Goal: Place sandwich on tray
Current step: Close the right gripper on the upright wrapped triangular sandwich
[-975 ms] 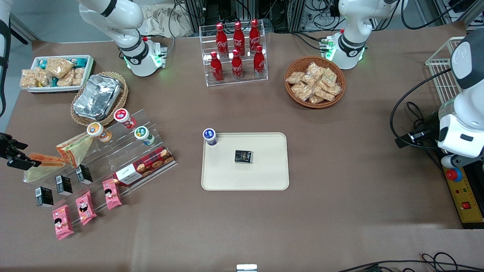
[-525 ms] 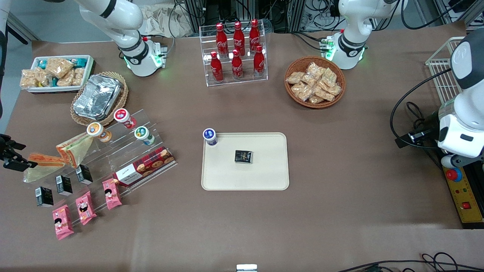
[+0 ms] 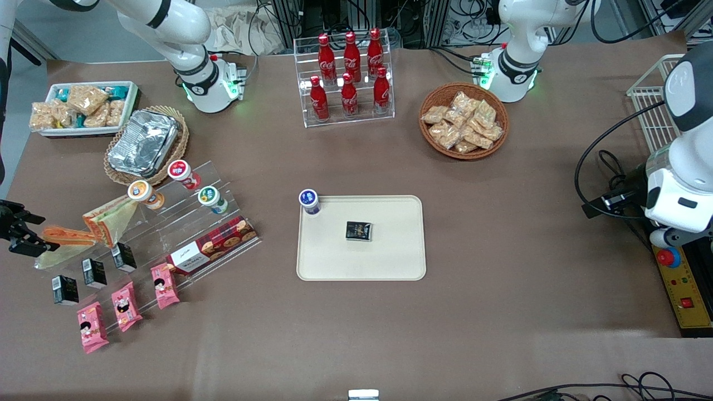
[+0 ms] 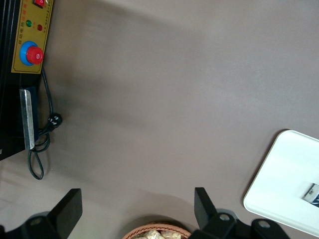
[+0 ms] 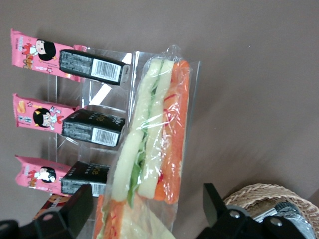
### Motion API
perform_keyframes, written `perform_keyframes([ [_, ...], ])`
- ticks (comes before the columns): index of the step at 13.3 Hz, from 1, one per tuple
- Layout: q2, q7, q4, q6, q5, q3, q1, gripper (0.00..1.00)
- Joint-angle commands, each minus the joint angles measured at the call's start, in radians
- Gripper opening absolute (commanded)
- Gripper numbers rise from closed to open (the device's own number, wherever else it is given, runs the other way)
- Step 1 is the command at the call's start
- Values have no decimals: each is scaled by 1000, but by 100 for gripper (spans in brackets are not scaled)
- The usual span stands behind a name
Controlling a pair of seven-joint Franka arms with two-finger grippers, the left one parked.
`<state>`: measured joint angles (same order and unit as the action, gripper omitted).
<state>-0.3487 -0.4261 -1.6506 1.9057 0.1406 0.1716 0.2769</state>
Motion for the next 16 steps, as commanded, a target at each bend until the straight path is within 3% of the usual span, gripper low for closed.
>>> perform_keyframes([
  [1,-29,-16,6,53,62,-7,25,98],
  [10,-52,-68,9,64,74,-9,28,97],
  [14,-53,24,9,61,71,-7,31,63],
  [16,-46,38,14,58,57,-7,25,58],
])
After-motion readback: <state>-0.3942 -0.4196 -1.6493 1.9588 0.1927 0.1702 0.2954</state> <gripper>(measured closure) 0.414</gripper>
